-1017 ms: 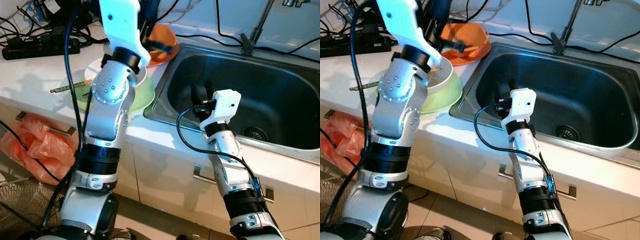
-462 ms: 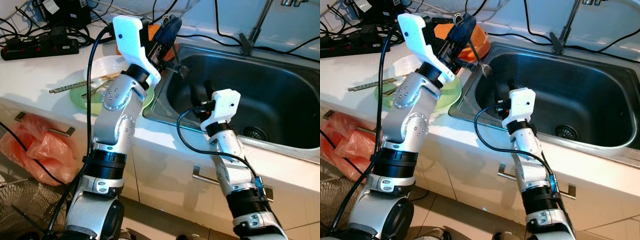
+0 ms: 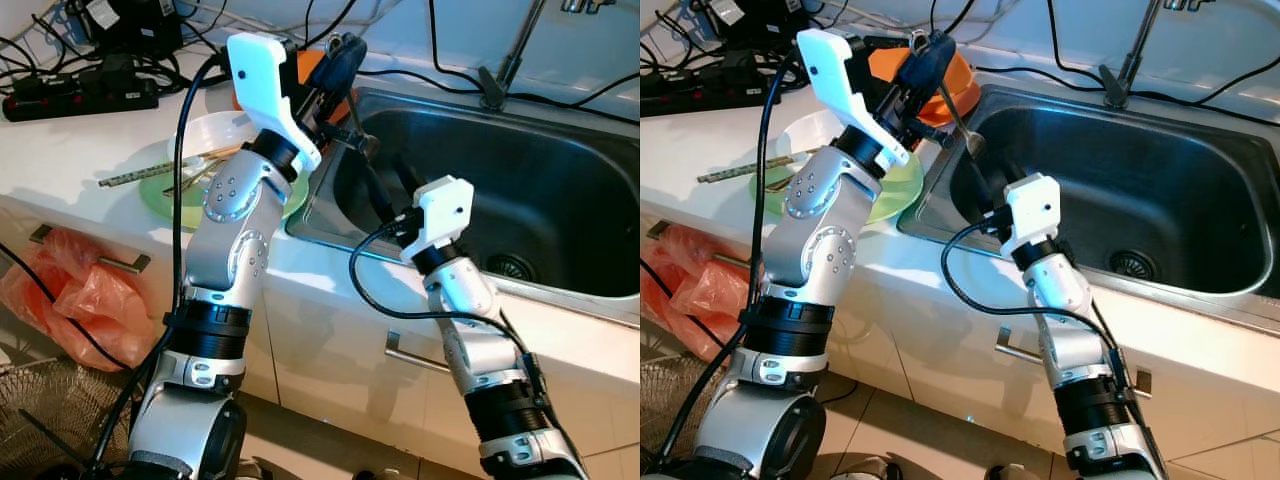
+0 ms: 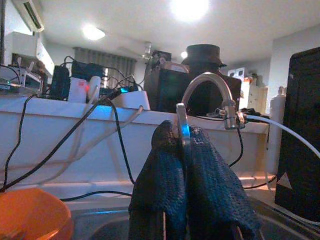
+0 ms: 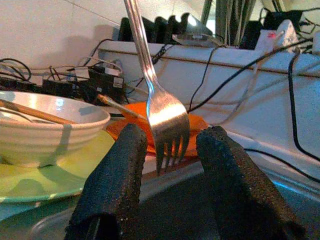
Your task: Kitchen organization
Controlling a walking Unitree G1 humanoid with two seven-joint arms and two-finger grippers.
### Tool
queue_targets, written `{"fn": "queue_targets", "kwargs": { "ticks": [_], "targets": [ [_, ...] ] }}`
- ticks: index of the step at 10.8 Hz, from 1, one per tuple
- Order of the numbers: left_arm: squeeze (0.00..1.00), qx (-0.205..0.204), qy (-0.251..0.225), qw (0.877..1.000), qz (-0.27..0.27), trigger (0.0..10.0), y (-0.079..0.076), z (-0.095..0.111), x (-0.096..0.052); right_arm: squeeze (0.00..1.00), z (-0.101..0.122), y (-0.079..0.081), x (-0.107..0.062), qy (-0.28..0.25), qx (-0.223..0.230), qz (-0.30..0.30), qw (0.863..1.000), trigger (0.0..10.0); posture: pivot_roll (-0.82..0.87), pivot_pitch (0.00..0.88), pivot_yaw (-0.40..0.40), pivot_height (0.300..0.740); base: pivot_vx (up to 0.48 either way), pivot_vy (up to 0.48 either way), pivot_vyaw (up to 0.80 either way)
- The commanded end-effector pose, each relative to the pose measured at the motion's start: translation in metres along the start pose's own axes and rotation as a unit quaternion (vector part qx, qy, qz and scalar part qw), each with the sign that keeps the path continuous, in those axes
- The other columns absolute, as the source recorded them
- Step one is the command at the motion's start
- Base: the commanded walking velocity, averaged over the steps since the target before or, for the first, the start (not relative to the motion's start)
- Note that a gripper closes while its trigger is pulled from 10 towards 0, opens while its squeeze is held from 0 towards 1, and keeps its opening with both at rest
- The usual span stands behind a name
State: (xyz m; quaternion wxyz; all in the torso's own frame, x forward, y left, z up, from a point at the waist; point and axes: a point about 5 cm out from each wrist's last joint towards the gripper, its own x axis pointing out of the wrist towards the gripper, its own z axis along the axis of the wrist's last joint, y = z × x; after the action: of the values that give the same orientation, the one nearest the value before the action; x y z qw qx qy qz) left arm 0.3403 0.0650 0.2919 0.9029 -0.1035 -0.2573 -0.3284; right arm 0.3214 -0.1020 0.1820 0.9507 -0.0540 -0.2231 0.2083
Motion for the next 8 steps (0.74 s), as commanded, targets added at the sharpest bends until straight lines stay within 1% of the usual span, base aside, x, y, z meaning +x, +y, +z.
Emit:
{"fn": "queue_targets", "kwargs": {
  "ticks": [1, 2, 6, 8],
  "targets": [
    [0.00, -0.005, 0.006, 1.000, -0.013, 10.0, -0.003, -0.003, 0.000, 0.00, 0.005, 0.002, 0.003, -0.005, -0.006, 0.012, 1.000, 10.0, 0.00, 0.052, 0.011, 0.740, 0.000, 0.000, 0.00],
    [0.00, -0.010, 0.011, 1.000, -0.027, 10.0, -0.007, -0.005, 0.001, 0.00, 0.007, 0.006, 0.004, -0.007, -0.005, 0.031, 0.999, 10.0, 0.00, 0.060, 0.013, 0.740, 0.000, 0.000, 0.00],
    [0.00, -0.026, 0.023, 0.998, -0.059, 10.0, -0.015, -0.008, 0.000, 0.00, 0.012, 0.012, 0.007, -0.011, 0.000, 0.046, 0.999, 10.0, 0.00, 0.074, 0.013, 0.740, 0.000, 0.000, 0.00],
    [0.00, -0.032, 0.035, 0.996, -0.078, 10.0, -0.021, -0.011, -0.002, 0.00, 0.012, 0.016, 0.008, -0.009, 0.003, 0.051, 0.999, 10.0, 0.00, 0.078, 0.010, 0.740, 0.000, 0.000, 0.00]
  ]
}}
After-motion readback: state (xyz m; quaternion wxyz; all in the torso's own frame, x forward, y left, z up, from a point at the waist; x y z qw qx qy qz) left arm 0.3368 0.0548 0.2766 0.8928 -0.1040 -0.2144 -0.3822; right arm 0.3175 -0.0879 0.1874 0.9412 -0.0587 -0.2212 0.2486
